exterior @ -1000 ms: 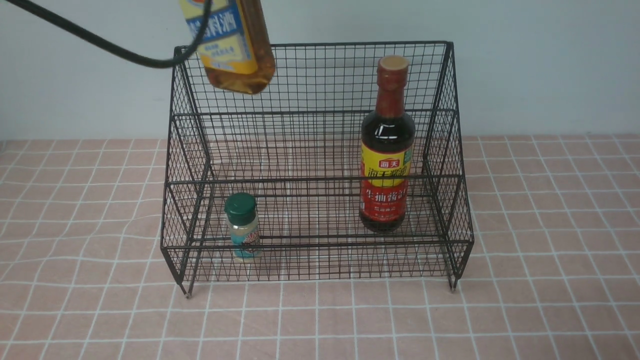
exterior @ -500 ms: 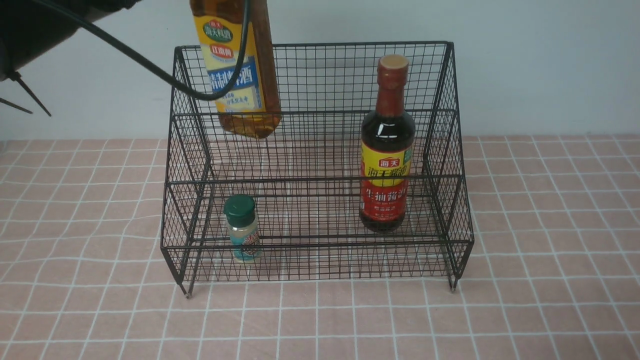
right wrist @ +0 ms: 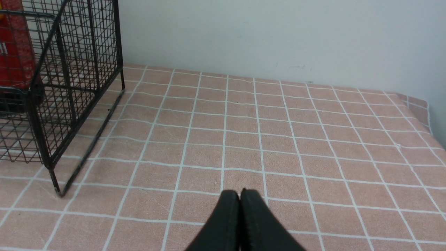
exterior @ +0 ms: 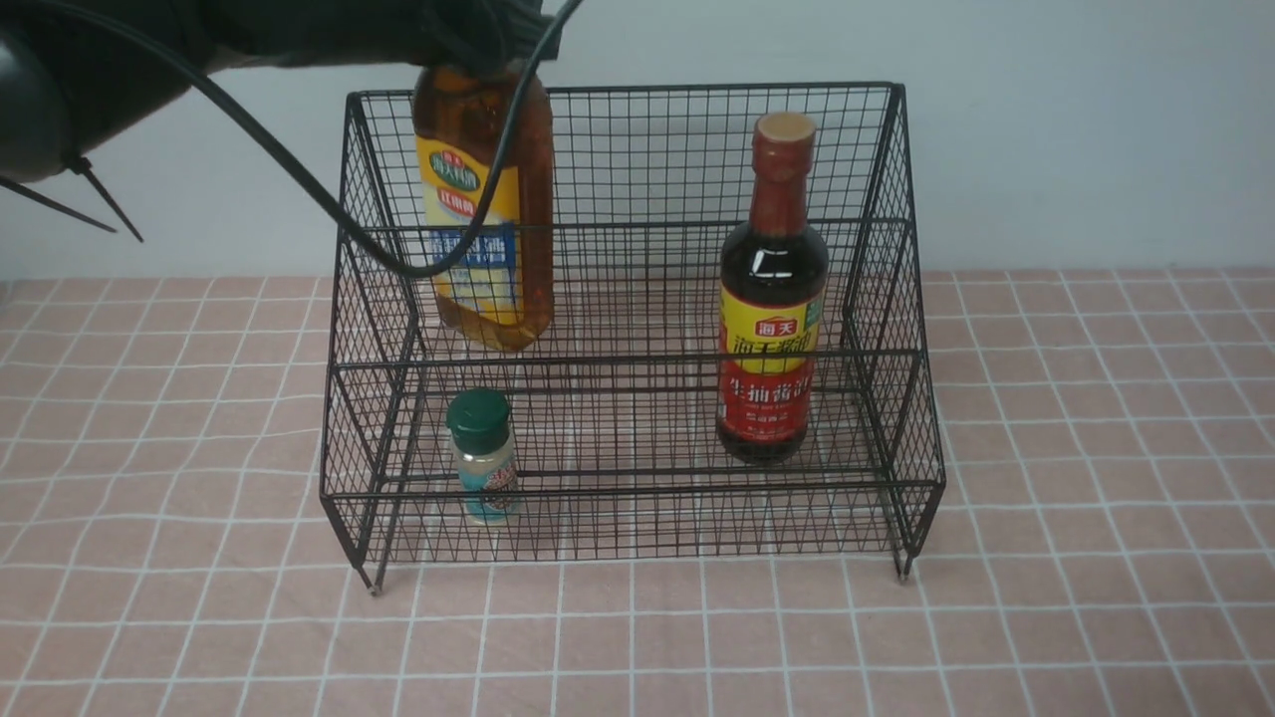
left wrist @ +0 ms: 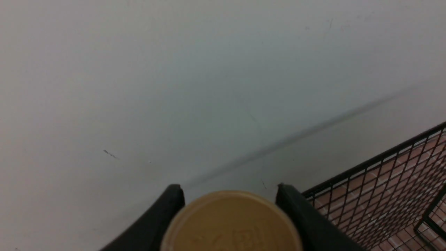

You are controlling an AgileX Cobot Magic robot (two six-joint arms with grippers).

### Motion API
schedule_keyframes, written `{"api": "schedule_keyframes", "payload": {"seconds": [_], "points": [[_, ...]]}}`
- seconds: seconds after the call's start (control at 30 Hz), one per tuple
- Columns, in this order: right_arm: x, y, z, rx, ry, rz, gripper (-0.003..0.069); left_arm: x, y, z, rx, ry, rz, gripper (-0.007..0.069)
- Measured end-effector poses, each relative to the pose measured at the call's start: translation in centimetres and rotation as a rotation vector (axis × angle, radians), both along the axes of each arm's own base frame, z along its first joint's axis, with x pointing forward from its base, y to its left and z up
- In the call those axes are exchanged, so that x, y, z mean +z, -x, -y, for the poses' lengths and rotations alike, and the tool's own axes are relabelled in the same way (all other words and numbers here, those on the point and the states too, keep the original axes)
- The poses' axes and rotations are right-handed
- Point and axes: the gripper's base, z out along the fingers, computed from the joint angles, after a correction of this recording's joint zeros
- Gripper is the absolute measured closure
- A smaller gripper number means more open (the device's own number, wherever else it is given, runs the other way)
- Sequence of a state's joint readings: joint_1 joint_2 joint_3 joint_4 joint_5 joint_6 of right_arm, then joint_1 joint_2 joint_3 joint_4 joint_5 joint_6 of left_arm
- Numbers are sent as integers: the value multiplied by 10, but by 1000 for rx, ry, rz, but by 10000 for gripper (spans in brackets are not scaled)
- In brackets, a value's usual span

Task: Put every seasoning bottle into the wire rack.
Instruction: Use the left arm to put the condiment bottle back on the shelf

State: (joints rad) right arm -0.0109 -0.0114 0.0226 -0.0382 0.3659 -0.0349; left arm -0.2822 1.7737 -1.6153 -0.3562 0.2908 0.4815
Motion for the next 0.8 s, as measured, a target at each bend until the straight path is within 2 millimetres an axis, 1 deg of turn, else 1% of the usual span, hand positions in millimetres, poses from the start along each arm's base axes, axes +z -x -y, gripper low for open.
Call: {"api": "schedule_keyframes", "payload": {"seconds": [0.3, 0.47, 0.7, 0.8], "points": [[0, 0, 0, 0, 0, 0, 673, -13, -6, 2, -3, -21, -31, 324], [0, 0, 0, 0, 0, 0, 673, -21, -9, 3, 10, 9, -68, 324], [0, 0, 0, 0, 0, 0, 673, -20, -10, 3, 19, 27, -67, 323], [0, 0, 0, 1, 7, 0, 673, -19, -10, 2, 24, 30, -54, 310]]}}
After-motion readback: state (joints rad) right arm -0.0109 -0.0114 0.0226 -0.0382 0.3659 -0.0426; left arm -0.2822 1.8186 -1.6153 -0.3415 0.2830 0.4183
